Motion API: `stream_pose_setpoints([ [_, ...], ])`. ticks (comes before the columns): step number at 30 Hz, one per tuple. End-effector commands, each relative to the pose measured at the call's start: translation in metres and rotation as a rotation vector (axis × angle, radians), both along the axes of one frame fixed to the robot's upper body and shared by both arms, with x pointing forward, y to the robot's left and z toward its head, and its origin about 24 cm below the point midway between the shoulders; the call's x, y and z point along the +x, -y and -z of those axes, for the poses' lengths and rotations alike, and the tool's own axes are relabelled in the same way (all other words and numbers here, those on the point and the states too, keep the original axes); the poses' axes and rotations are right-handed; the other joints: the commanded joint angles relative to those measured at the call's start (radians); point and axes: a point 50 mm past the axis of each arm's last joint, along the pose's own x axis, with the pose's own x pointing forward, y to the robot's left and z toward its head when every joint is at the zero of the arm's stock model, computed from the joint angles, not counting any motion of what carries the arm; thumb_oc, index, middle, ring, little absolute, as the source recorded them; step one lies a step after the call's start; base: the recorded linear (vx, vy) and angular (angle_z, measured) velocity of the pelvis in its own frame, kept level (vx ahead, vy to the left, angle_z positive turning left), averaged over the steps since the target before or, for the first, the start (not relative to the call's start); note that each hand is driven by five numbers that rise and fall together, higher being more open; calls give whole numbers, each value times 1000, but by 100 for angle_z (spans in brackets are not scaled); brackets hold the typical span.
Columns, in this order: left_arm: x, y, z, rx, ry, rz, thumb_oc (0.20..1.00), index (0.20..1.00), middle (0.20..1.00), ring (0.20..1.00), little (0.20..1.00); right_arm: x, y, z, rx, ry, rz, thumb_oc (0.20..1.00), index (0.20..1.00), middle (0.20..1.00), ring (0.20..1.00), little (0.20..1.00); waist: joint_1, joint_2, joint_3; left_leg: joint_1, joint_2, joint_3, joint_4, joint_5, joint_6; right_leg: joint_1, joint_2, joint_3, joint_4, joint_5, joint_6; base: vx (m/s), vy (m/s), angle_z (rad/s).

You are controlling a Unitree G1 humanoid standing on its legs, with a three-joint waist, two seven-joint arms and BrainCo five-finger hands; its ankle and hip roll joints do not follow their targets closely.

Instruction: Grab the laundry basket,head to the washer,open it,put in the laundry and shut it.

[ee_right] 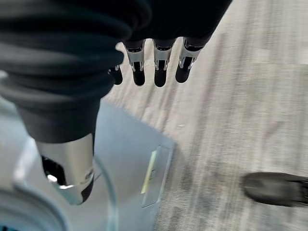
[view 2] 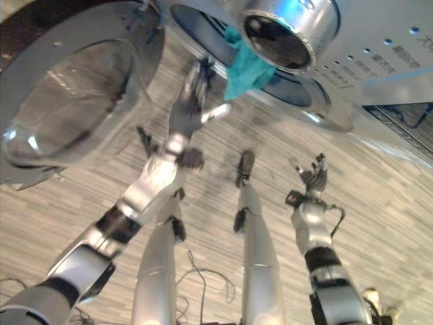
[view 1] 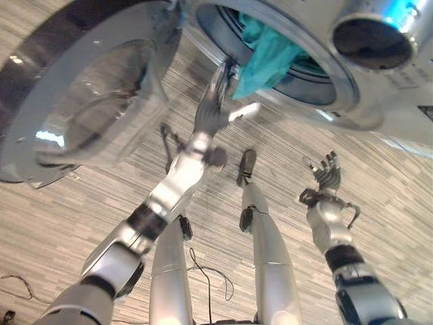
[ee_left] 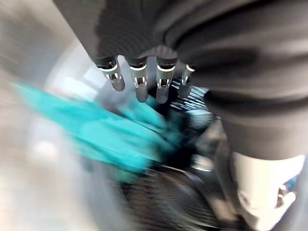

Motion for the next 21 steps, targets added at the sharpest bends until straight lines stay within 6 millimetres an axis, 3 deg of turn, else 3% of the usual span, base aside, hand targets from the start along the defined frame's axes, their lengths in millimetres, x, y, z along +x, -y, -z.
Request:
stream_pose_setpoints([
  [1,-11,-2,-26,16,92,151,1000,1000,1000,1000,1000,6,19,-22,-16,32,14,1000,1000,1000,1000,1000,38,64,7,-45,-84,-34,-49,-10,67,40,35,-30,270,-377,25,32,-6,30],
  [3,-18,-13,-22,118,85,182,1000,1000,1000,1000,1000,15,15,-30,-55,5,-34,1000,1000,1000,1000,1000,80,92,21,-57,-97,-49,-38,-7,68,27,10,-50,328,-413,23,67,-28,31],
  [7,-24,-14,-20,105,73,220,1000,1000,1000,1000,1000,22,5,-32,17,32,-81,1000,1000,1000,1000,1000,114,115,24,-77,-122,-71,-23,-9,70,12,-24,-88,401,-469,12,75,-33,43],
  [15,-29,7,-6,45,32,248,1000,1000,1000,1000,1000,19,-5,-1,276,18,-51,1000,1000,1000,1000,1000,153,138,18,-97,-163,-103,-11,-19,80,10,-59,-128,470,-525,5,72,20,26],
  [18,-30,6,-4,31,22,249,1000,1000,1000,1000,1000,17,-3,0,277,25,-43,1000,1000,1000,1000,1000,158,147,17,-99,-172,-109,-7,-21,83,12,-67,-137,481,-535,3,48,25,17],
  [21,-29,-9,5,39,-21,197,1000,1000,1000,1000,1000,13,16,-1,268,3,21,1000,1000,1000,1000,1000,173,151,7,-101,-184,-111,-8,-26,85,11,-74,-145,485,-541,1,42,32,10],
])
